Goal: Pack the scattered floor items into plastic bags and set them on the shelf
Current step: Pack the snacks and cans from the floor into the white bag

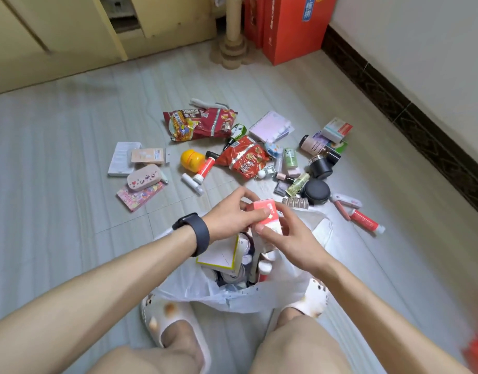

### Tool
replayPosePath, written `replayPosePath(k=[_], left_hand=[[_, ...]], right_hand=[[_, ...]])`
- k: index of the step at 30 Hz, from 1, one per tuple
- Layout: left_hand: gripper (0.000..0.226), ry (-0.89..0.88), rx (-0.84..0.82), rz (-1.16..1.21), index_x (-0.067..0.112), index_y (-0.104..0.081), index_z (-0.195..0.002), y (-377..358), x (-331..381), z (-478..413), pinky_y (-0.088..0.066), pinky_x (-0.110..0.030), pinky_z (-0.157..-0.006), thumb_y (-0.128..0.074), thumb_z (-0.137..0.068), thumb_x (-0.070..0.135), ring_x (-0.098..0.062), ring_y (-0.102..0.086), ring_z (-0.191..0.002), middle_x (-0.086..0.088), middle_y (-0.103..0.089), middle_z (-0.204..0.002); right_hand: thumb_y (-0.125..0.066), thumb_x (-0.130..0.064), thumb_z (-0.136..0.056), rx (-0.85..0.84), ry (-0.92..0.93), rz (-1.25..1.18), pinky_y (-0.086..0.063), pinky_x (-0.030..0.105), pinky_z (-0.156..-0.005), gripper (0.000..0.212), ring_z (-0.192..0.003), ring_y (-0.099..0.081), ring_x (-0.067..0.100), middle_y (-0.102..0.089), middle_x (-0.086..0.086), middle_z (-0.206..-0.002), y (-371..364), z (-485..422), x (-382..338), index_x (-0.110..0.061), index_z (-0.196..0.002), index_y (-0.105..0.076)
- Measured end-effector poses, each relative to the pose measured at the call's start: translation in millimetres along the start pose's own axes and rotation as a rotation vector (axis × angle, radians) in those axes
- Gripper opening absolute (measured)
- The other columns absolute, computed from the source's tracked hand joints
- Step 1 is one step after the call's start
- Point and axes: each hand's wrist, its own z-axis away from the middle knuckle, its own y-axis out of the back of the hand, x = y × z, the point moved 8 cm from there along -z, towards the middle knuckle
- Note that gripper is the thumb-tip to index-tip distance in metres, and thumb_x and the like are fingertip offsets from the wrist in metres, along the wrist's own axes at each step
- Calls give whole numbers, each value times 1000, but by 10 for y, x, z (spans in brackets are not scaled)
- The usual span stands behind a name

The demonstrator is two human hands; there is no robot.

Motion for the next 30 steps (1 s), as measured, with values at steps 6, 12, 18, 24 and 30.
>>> replayPosePath(k=[6, 12, 18, 24, 30], left_hand=[[49, -304, 130, -1181, 27, -49, -127, 131, -109, 112, -34, -34, -105, -50, -88, 58, -20, -41, -128, 2, -52, -133], [99, -268, -145, -1574, 26, -20, -152, 163, -702, 261, -7, -48, -119, -63, -73, 66, -20, -14, -148, 1, -17, -160], [91, -274, -94, -1614, 24, -33, -144, 205, -672, 212, -6, -48, -118, -65, -70, 67, -22, -11, -149, -3, -9, -162], [98, -277, -101, -1621, 25, -18, -152, 213, -664, 203, -1, -51, -119, -55, -76, 74, -23, -4, -150, -3, -6, -163], [86, -297, -81, -1474, 35, 6, -154, 277, -593, 203, 5, -48, -119, -31, -87, 74, -15, -1, -150, 4, -8, -163]], right_hand=[[-80, -25, -79, 45, -149, 219, -54, 28, -84, 90, -83, -70, 8, -61, -11, -104, 106, 87, 370, -40, -147, -23], [-63, -54, -82, 74, -194, 613, -47, 38, -92, 81, -115, -61, 29, -62, 6, -130, -25, 86, 481, -31, -147, -21], [-43, -47, -98, -64, -227, 904, -43, 39, -86, 45, -111, -60, 38, -66, 18, -118, -262, -29, 572, -14, -129, -47], [-43, -44, -94, -82, -138, 1115, -49, 36, -84, 36, -110, -61, 32, -64, 5, -124, -206, -23, 543, -29, -122, -60], [-50, -36, -94, -104, 142, 1034, -49, 36, -93, 36, -120, -56, 20, -58, -14, -134, -216, -76, 191, -35, -129, -59]])
